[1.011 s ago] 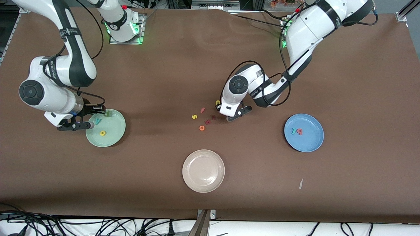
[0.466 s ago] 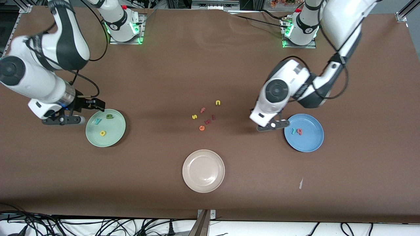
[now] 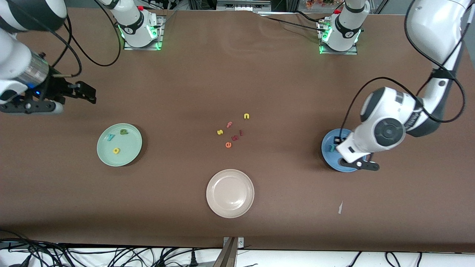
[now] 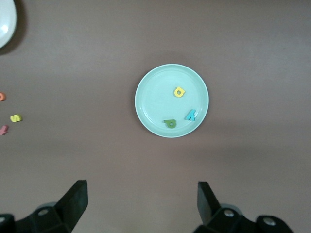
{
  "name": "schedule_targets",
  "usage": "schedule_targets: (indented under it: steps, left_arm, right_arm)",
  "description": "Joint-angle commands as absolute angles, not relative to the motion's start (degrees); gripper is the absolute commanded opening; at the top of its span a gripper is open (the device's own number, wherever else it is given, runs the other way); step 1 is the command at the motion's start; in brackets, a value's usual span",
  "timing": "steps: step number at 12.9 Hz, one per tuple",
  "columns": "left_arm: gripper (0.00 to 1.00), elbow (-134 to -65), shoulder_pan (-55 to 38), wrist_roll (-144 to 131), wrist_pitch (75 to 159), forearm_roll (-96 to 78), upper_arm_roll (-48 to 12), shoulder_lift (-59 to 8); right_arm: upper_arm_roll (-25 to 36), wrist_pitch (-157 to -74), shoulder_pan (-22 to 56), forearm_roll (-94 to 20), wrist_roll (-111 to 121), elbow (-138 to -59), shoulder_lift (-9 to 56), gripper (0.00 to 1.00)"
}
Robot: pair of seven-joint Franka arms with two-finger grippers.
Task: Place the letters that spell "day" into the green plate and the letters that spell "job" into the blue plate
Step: 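Return the right arm to rest while the left gripper drops o on blue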
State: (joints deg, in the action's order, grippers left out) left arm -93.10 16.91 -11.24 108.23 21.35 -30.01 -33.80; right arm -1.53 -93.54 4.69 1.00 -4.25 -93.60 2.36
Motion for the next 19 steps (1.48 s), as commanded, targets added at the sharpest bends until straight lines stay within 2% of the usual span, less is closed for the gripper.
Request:
schedule_targets:
  steps: [1,4,5,6,7,8,10,15,17,19]
  left_arm:
    - [0.04,-92.02,21.86,-7.30,110.64,22.41,-30.15,-40.40]
    - [0.04,-92.72,23.38,-7.64,113.29,22.24,-30.15,-42.80]
    - [0.09,-92.81,23.29,-7.73,113.29,22.24,-30.15,-43.32]
    - [0.22,-92.90,23.38,-7.73,113.20,22.24,-30.15,-43.42]
    - [0.82,-92.90,23.47,-7.73,113.20,21.89,-30.15,-43.42]
    - [1.00,-92.73,23.73,-7.39,113.03,21.80,-30.15,-43.16]
    - [1.00,-92.11,23.91,-7.56,112.33,21.71,-30.50,-41.93]
    - [1.00,-90.27,23.91,-7.56,106.37,21.36,-35.14,-30.35]
    - [1.00,-84.50,23.91,-7.56,97.78,21.27,-38.04,-26.91]
    - [1.00,-75.19,23.91,-7.56,87.50,17.08,-39.46,-26.81]
  right_arm:
    - [-1.41,-89.75,4.57,0.35,-4.13,-90.19,2.54,1.00]
    - [-1.67,-89.56,5.18,0.35,-4.39,-88.86,3.60,1.00]
    - [-1.67,-89.91,5.53,0.35,-4.66,-88.77,3.95,1.00]
    - [-1.67,-89.56,5.54,0.35,-4.40,-88.68,3.96,1.00]
    - [-1.67,-89.39,5.54,0.61,-4.39,-88.07,3.96,1.00]
    - [-1.58,-89.38,5.54,0.62,-4.22,-88.07,3.96,1.00]
    - [-1.49,-89.47,5.36,0.79,-4.04,-87.98,3.96,1.00]
    - [-1.49,-89.56,5.45,0.62,-4.13,-87.98,3.96,1.00]
    - [-1.49,-89.56,5.45,0.62,-4.04,-87.98,3.96,1.00]
    - [-1.49,-89.56,5.45,0.62,-4.04,-87.98,3.96,1.00]
